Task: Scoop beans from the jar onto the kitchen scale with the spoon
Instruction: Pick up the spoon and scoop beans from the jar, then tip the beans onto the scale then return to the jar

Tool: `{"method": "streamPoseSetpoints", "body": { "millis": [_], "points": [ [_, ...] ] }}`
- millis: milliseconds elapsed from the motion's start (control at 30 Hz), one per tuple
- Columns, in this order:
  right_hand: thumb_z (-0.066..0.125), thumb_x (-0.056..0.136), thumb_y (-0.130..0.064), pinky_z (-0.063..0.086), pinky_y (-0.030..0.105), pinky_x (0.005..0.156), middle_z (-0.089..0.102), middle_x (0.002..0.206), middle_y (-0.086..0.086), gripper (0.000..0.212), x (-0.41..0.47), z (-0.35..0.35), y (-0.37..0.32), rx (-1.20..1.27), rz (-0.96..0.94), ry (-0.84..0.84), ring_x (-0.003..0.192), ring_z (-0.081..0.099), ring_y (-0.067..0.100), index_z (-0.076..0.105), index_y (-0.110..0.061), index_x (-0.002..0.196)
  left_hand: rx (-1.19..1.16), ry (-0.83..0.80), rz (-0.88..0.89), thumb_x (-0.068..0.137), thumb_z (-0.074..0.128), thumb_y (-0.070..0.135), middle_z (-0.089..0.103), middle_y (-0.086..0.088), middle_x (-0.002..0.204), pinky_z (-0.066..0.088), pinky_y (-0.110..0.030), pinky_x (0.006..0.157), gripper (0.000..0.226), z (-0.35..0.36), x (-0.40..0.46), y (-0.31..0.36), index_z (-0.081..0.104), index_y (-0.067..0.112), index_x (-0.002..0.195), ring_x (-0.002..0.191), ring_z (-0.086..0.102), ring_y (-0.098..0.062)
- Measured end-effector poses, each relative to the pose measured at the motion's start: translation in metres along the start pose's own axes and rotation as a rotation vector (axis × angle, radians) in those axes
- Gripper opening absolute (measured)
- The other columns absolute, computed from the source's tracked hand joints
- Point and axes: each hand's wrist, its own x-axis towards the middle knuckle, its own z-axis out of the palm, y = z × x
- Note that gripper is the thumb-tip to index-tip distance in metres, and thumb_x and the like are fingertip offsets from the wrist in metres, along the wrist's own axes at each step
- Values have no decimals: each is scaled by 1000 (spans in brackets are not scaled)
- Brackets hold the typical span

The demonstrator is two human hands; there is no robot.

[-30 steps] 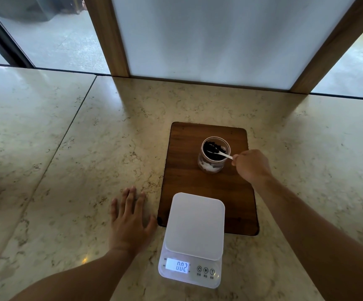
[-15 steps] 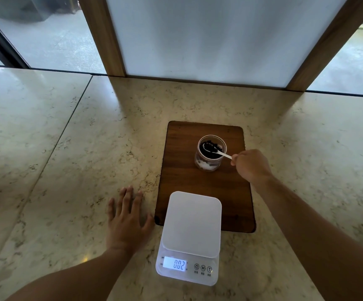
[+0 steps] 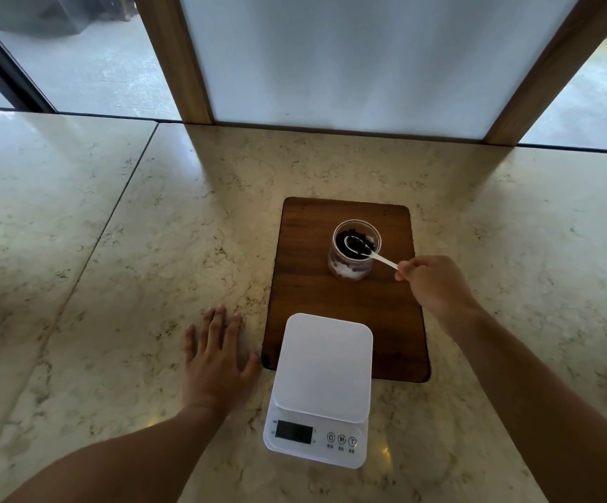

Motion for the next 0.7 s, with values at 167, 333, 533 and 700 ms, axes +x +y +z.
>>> {"method": "streamPoseSetpoints", "body": {
  "millis": [167,333,533,700],
  "points": [
    [54,97,-30,36,29,52,56,62,2,33,-17,-2,5,26,-59,-93,57,47,16,70,-22,70,12,-6,-4,89,27,59,14,-11,164,1,-52,122,77,1,1,0,22,18,153,151,-5,-23],
    [54,97,-30,32,28,51,51,52,-1,34,-39,5,22,-36,-89,-172,49,43,14,70,-21,69,7,-7,-10,88,27,59,13,-11,164,1,-52,122,76,1,1,0,22,18,153,151,-6,-22],
    [56,97,-25,31,25,47,48,40,-8,33,-63,15,58,-59,-118,-281,37,38,3,70,-20,68,-5,7,-14,89,29,58,16,-11,164,1,-52,122,74,2,1,0,25,20,152,152,-3,-23],
    [58,96,-24,34,26,51,56,49,-7,33,-76,23,81,-128,-133,-308,46,45,4,71,-22,66,-1,7,-13,89,28,58,16,-10,164,1,-52,122,73,2,1,0,26,20,151,152,-3,-23]
  ]
}}
